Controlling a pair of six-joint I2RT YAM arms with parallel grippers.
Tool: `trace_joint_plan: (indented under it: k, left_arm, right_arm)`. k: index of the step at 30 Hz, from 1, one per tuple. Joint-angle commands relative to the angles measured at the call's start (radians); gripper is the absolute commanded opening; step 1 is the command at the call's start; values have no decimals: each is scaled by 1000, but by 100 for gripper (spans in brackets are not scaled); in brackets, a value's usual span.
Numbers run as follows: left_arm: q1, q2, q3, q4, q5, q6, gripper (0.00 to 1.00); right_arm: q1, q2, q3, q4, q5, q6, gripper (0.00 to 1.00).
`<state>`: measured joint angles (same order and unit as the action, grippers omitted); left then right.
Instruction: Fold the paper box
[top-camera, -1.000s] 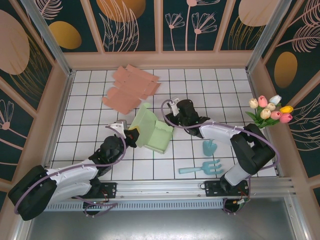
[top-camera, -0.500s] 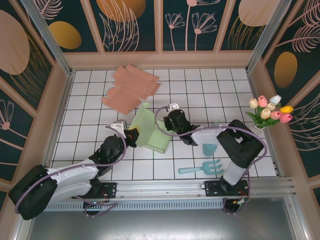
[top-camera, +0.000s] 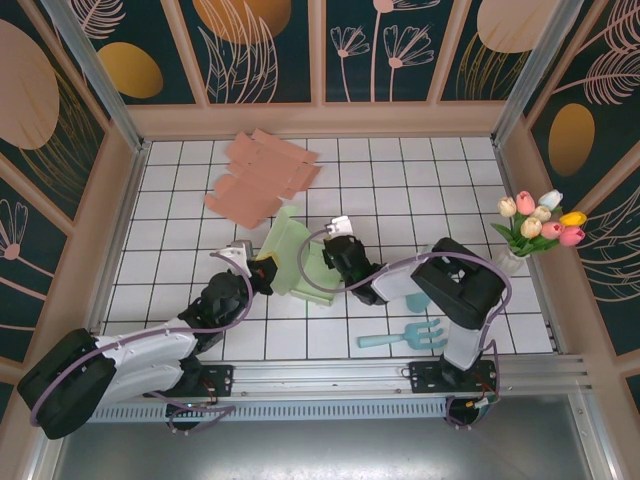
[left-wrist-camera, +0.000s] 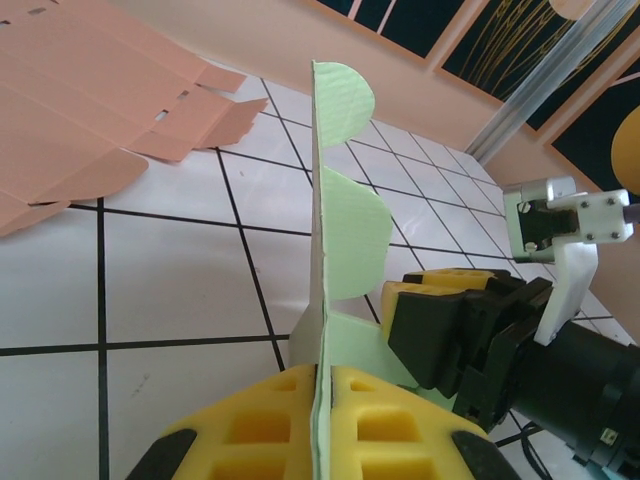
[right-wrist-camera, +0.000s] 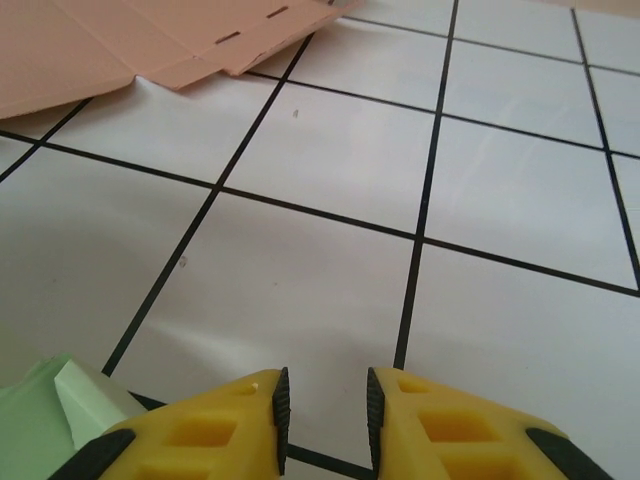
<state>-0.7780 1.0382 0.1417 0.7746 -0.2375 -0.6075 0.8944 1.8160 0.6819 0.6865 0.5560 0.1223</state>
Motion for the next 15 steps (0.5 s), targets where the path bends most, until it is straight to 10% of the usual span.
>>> trace_joint_plan:
  k: [1, 15]
  left_arm:
    - [0, 11, -13, 19, -7, -9, 0]
    - [0, 28, -14, 31, -3, -9, 0]
  right_arm:
    - [45, 78, -52, -18, 64, -48, 29]
    - [107, 230, -83, 92, 125, -149, 25]
